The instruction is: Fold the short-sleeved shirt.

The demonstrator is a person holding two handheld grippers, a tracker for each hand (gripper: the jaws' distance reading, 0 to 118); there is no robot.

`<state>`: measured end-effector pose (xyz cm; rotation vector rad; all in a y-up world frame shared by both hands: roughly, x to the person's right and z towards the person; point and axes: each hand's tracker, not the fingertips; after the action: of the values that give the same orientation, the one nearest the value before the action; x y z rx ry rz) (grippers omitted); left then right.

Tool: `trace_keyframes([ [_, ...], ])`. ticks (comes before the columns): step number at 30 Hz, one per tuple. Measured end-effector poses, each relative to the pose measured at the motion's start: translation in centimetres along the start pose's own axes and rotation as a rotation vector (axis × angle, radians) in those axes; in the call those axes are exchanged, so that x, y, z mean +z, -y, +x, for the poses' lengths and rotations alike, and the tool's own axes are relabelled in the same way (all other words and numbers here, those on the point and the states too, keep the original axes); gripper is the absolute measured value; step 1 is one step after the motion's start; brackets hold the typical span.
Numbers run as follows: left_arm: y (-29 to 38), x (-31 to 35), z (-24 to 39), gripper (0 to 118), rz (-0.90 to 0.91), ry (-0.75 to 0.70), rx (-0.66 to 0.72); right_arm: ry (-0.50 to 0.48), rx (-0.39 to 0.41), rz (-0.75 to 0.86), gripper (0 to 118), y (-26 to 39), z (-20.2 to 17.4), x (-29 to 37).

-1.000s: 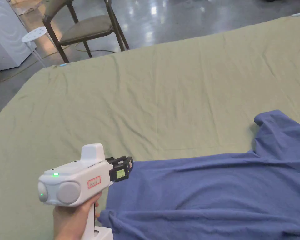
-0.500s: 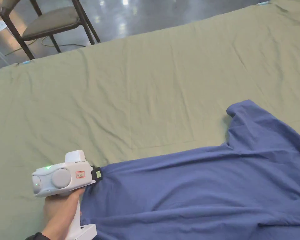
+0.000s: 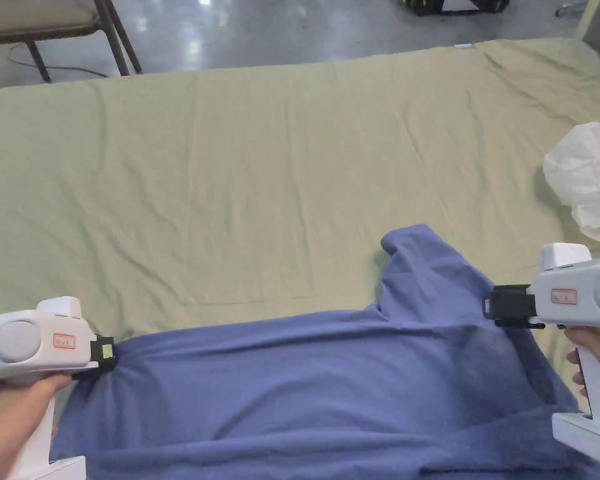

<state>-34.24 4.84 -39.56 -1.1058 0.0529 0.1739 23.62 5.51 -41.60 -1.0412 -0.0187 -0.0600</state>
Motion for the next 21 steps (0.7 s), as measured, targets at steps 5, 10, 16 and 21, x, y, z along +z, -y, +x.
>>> trace_keyframes([
  [5, 0.2, 0.3, 0.7, 1, -0.003, -0.006, -0.007, 0.041, 0.034, -0.066, 18, 0.0, -0.5, -2.3],
  [10, 0.6, 2.9, 1.8, 0, 0.050, -0.030, -0.071, -0.019, 0.057, 0.011, 0, 0.6, -0.4, 0.5],
  [16, 5.7, 14.1, -0.3, 0, 0.275, 0.120, -0.118, -0.137, 0.039, 0.195, 0, 4.5, 1.5, 9.9],
  [21, 14.1, 19.2, -2.8, 0, 0.311, 0.144, -0.069, -0.146, 0.034, 0.236, 0, 12.1, 3.7, 15.9],
])
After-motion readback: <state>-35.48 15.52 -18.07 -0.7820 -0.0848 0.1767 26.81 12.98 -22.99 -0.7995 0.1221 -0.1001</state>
